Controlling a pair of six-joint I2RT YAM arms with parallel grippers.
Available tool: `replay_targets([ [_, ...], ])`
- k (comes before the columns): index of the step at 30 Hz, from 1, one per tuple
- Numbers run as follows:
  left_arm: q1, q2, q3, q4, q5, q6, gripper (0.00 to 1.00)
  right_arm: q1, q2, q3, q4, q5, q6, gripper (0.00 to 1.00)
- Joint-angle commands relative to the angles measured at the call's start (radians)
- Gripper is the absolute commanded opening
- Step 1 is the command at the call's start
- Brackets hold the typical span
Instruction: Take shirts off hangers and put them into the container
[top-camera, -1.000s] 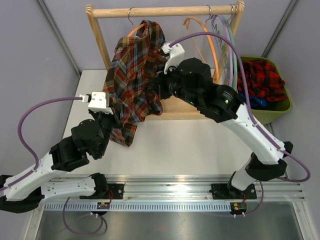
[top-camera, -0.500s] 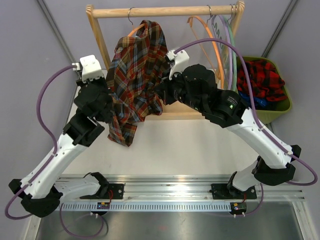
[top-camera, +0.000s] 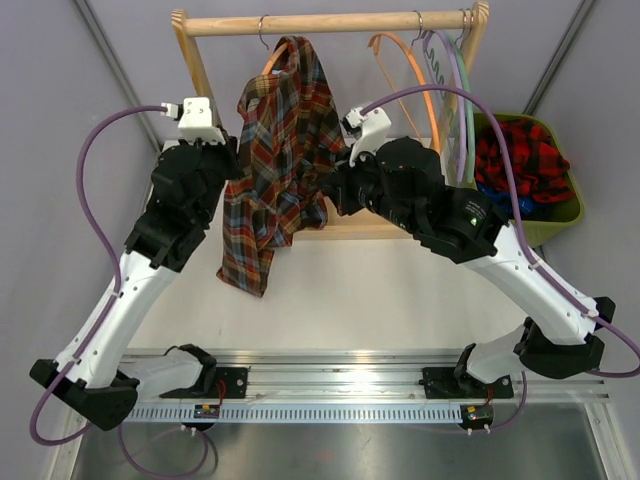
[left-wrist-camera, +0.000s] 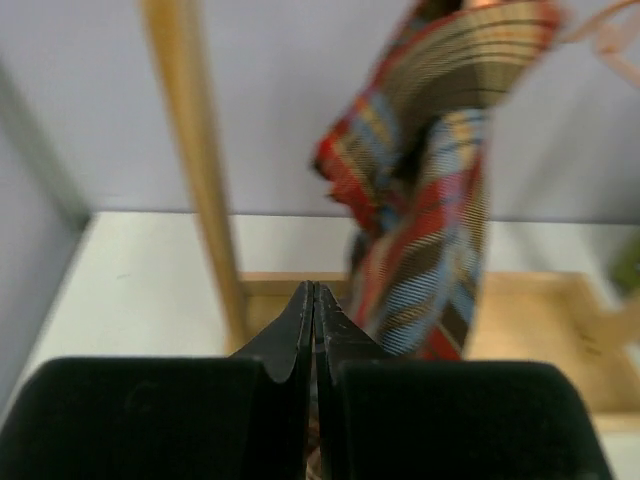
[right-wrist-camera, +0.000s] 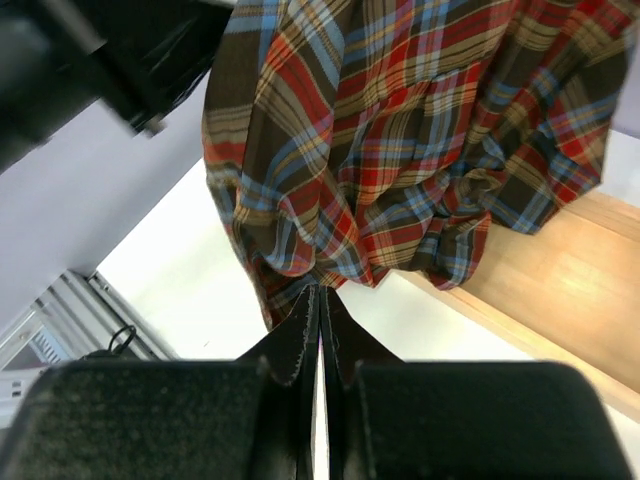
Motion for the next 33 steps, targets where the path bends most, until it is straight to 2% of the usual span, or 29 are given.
replay_targets([
  [1, -0.001, -0.084, -0.018, 0.029, 0.314, -0.141, 0.00, 0.009, -0.001, 0.035, 0.035, 0.068, -0.013, 0.06],
  [7, 0.001, -0.149, -0.105, 0.067, 0.440, -0.250, 0.00, 0.007, 0.129, 0.183, 0.024, 0.161, -0.074, 0.08],
  [9, -0.001, -0.154, -0.125, 0.075, 0.457, -0.266, 0.00, 0.009, 0.189, 0.294, 0.003, 0.160, -0.086, 0.08],
  [14, 0.001, -0.148, -0.181, 0.113, 0.460, -0.272, 0.00, 0.006, 0.362, 0.536, -0.059, 0.177, -0.111, 0.05],
  [20, -0.001, -0.161, -0.168, 0.084, 0.405, -0.247, 0.00, 0.003, 0.458, 0.684, -0.086, 0.114, -0.111, 0.00],
  [24, -0.001, -0.235, -0.132, 0.035, 0.391, -0.232, 0.00, 0.003, 0.412, 0.603, -0.010, 0.048, -0.119, 0.00],
  [29, -0.002, -0.388, -0.033, -0.047, 0.327, -0.169, 0.00, 0.003, 0.364, 0.537, 0.016, 0.049, -0.122, 0.00],
  [32, -0.002, -0.393, 0.002, -0.066, 0.135, -0.086, 0.00, 0.004, 0.356, 0.523, 0.010, 0.051, -0.125, 0.00],
  [33, -0.002, -0.372, 0.019, -0.088, 0.030, -0.071, 0.00, 0.003, 0.355, 0.517, 0.007, 0.051, -0.120, 0.00],
])
